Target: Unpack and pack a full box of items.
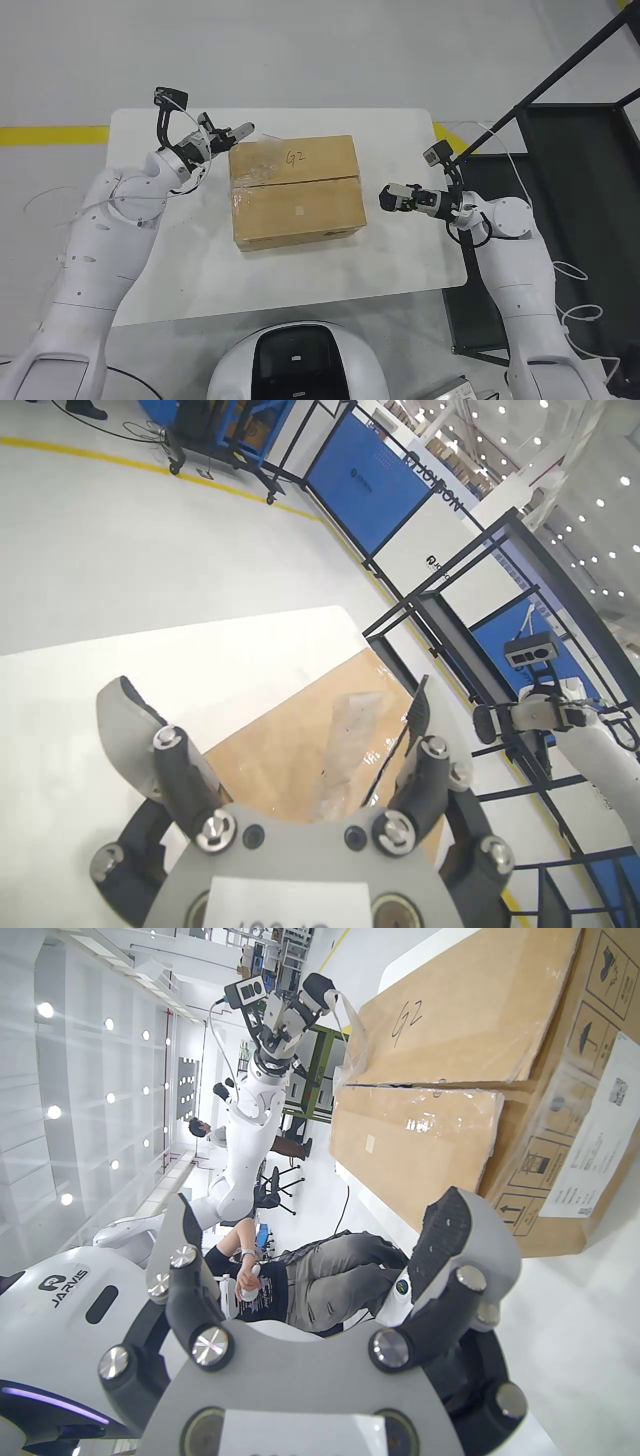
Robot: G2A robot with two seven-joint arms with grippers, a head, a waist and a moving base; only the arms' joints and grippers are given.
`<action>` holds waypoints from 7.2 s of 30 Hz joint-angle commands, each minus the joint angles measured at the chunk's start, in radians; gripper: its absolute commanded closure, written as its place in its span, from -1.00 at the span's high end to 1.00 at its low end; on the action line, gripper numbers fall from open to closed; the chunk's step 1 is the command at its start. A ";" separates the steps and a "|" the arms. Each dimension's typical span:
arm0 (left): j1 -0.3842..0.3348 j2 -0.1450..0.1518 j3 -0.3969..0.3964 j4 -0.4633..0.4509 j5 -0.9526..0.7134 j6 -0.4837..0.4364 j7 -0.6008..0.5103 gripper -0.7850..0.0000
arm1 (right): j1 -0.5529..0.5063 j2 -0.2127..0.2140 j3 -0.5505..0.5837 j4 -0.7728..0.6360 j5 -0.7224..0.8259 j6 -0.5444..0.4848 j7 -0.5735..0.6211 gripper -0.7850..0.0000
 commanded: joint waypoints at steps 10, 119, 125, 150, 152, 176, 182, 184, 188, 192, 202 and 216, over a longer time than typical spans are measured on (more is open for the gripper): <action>0.000 0.000 0.000 0.000 -0.001 0.000 0.000 1.00 | 0.000 0.000 0.000 0.000 0.000 0.000 0.000 1.00; -0.162 -0.018 0.276 -0.092 0.225 -0.452 -0.181 -1.00 | 0.000 0.000 0.000 0.000 0.000 0.000 0.000 1.00; -0.109 -0.004 0.211 -0.144 0.268 -0.432 -0.052 -1.00 | 0.000 0.000 0.000 0.000 0.000 0.000 0.000 1.00; 0.066 0.029 0.054 -0.279 0.348 -0.384 0.192 -1.00 | 0.034 0.001 -0.056 0.018 -0.069 0.061 -0.083 1.00; 0.075 0.030 0.044 -0.283 0.352 -0.385 0.205 -1.00 | 0.051 0.002 -0.066 0.037 -0.084 0.067 -0.106 1.00; 0.140 0.049 -0.042 -0.344 0.305 -0.384 0.208 -1.00 | 0.153 0.017 -0.154 0.117 -0.284 0.217 -0.327 1.00; 0.158 0.049 -0.059 -0.347 0.266 -0.352 0.230 -1.00 | 0.146 0.022 -0.167 0.101 -0.299 0.213 -0.333 1.00; 0.160 0.049 -0.060 -0.344 0.255 -0.350 0.228 -1.00 | 0.146 0.023 -0.174 0.098 -0.310 0.216 -0.340 1.00; 0.162 0.049 -0.060 -0.340 0.247 -0.363 0.227 -1.00 | 0.149 0.023 -0.194 0.099 -0.328 0.224 -0.349 1.00; 0.149 0.048 -0.040 -0.335 0.252 -0.398 0.197 -1.00 | 0.156 0.022 -0.212 0.106 -0.327 0.224 -0.355 1.00; 0.011 0.011 0.124 -0.246 0.201 -0.398 0.084 -1.00 | 0.152 0.026 -0.220 0.095 -0.299 0.206 -0.370 1.00; 0.012 0.002 0.076 -0.157 0.126 -0.474 0.248 -1.00 | 0.149 0.034 -0.229 0.088 -0.286 0.197 -0.372 1.00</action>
